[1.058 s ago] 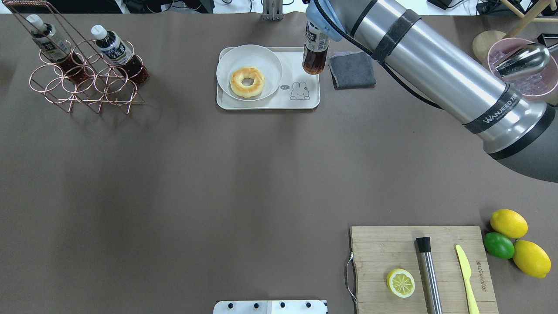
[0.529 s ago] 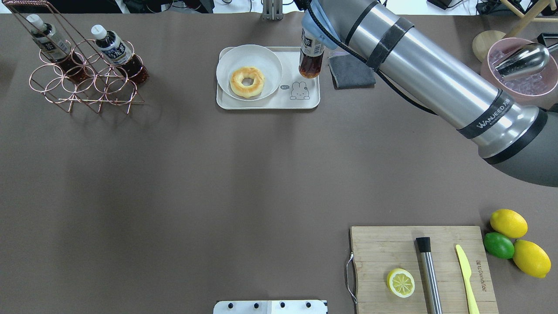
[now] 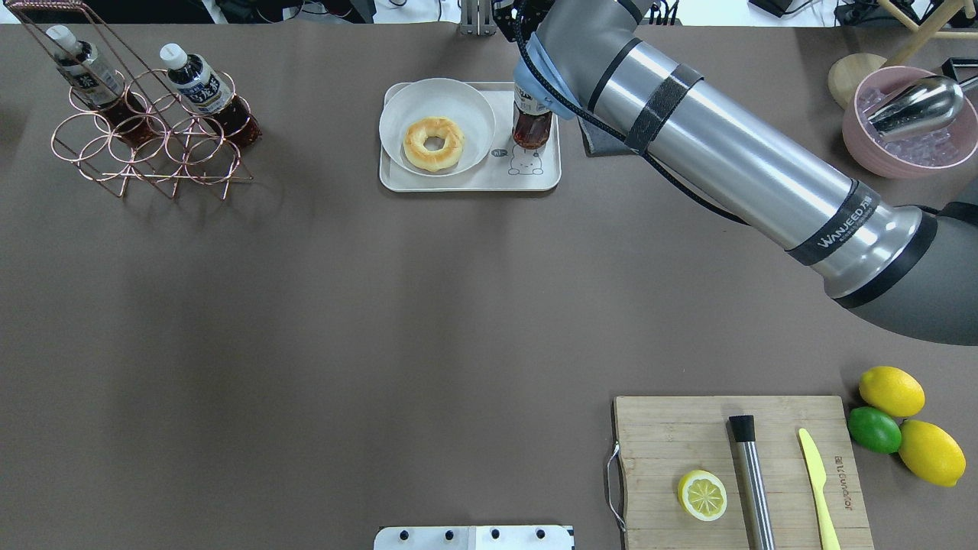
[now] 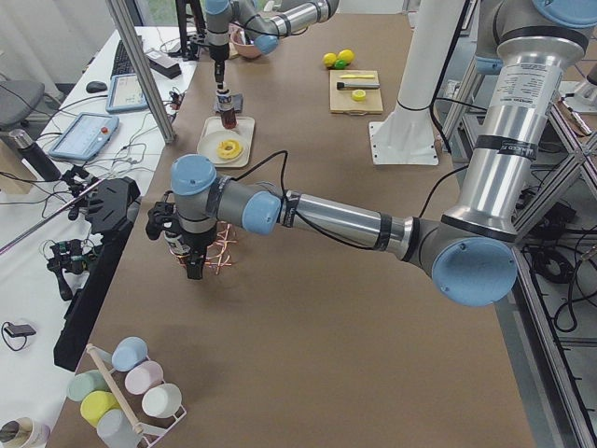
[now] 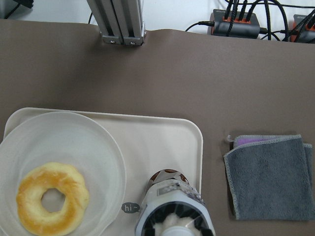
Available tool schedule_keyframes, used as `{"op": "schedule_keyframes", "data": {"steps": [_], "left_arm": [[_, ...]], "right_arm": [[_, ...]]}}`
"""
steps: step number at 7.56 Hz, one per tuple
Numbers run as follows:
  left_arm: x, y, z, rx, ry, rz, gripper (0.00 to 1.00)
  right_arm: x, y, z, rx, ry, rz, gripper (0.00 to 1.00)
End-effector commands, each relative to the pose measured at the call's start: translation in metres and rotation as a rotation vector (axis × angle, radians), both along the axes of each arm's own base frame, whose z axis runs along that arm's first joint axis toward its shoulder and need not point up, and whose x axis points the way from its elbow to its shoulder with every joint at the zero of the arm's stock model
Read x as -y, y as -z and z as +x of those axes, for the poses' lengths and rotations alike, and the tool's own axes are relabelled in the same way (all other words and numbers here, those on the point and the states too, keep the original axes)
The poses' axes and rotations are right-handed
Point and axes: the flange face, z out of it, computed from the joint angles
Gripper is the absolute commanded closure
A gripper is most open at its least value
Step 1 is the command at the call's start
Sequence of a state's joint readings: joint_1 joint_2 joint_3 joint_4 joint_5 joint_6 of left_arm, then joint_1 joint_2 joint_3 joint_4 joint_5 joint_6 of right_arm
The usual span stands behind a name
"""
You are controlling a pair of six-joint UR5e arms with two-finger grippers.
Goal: Place tea on tray
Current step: 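Lower the bottle onto the tray beside the donut bowl and release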
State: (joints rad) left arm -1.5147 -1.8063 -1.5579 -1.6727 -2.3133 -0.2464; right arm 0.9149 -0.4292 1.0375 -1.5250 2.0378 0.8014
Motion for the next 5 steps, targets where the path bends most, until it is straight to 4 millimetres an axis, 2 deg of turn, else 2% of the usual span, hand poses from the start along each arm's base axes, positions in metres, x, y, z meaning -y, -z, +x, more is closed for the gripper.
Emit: {"op": "schedule_keyframes", "data": {"steps": [1, 2, 4, 5], "left_arm": [[0.006, -0.001, 0.001, 0.0, -0.001, -0.003, 0.02], [0.007, -0.001, 0.001, 0.0, -0.001, -0.003, 0.02], [0.007, -0.001, 0.001, 0.0, -0.001, -0.003, 0.02], [0.007, -0.001, 0.001, 0.0, -0.001, -0.003, 0.02]], "right_arm": [[-0.003, -0.003, -0.005, 0.003, 0.005, 0.006, 0.01], [-0.004, -0.005, -0.006, 0.01, 0.002, 0.009, 0.0], [0.001, 0.002, 0.006, 0.022, -0.008, 0.013, 0.0], [0.004, 0.014, 0.028, 0.042, -0.017, 0.011, 0.0]]}}
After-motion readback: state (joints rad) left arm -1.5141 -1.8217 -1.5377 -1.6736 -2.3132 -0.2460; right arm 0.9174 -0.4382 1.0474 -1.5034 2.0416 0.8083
